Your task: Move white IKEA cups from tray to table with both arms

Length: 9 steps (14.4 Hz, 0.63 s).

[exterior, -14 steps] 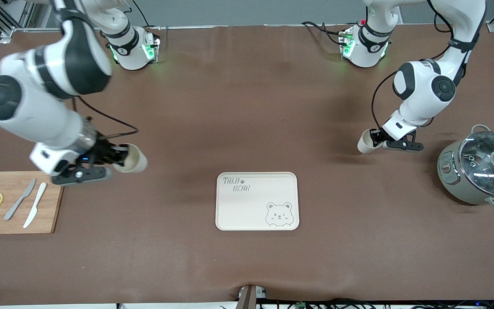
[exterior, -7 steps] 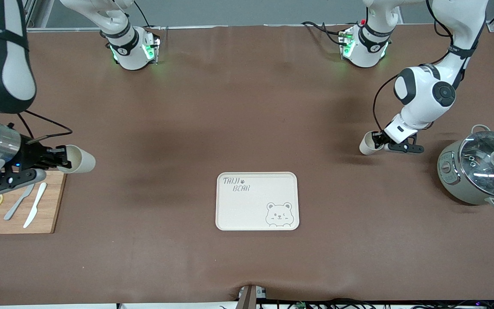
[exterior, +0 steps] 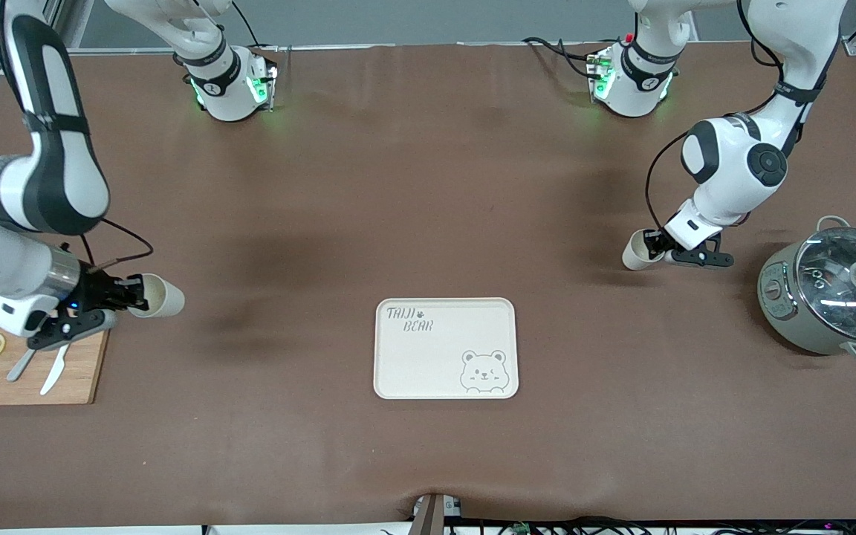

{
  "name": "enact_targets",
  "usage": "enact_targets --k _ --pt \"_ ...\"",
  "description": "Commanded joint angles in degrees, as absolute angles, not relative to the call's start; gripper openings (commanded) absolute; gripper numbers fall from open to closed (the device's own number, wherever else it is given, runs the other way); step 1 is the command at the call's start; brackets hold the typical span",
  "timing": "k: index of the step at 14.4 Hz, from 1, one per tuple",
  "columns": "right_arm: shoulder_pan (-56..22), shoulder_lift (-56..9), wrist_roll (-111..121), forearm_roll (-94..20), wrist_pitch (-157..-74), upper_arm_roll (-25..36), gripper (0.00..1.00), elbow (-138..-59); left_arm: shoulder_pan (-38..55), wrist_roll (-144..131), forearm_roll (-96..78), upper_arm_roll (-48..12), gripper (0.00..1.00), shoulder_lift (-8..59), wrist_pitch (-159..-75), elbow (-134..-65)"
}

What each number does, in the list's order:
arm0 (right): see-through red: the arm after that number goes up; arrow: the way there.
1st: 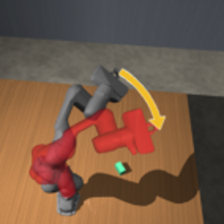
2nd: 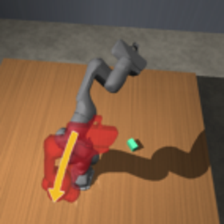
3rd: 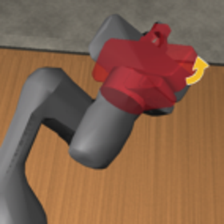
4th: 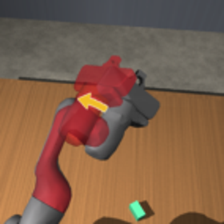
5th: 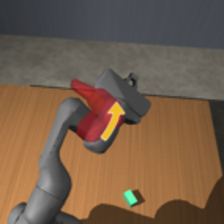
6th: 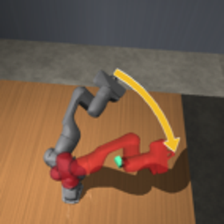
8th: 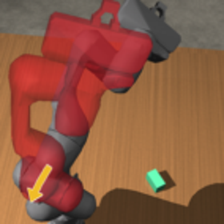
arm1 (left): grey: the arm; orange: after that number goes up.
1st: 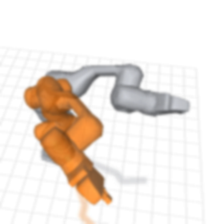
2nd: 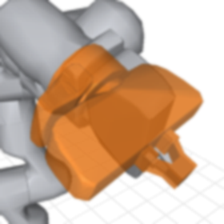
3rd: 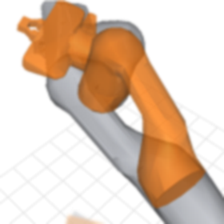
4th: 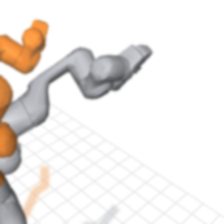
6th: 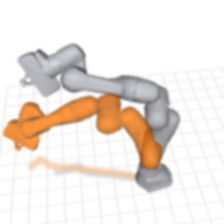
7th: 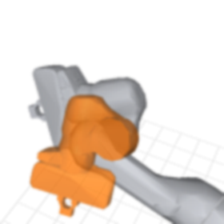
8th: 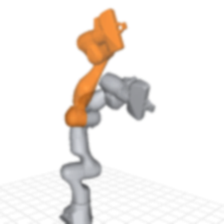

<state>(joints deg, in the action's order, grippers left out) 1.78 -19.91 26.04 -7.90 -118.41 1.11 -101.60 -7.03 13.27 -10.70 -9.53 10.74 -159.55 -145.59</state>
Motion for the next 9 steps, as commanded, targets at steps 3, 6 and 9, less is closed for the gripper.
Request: enact_targets --k 3,6,9 --pt "3.6 -26.6 31.2 -8.6 -125.7 0.7 0.00 -101.5 -7.1 14.2 -11.3 -10.1 1.00 8.7 -159.4 -145.2" --pt "3.5 -29.3 31.6 -8.6 -129.4 0.7 0.00 -101.6 -7.3 13.9 -11.3 -10.1 1.00 4.1 -153.3 -144.7" --pt "3.7 -31.3 34.3 -8.6 -135.8 0.6 0.00 -103.5 -7.3 10.1 -11.3 -10.1 1.00 0.5 -138.6 -137.6"
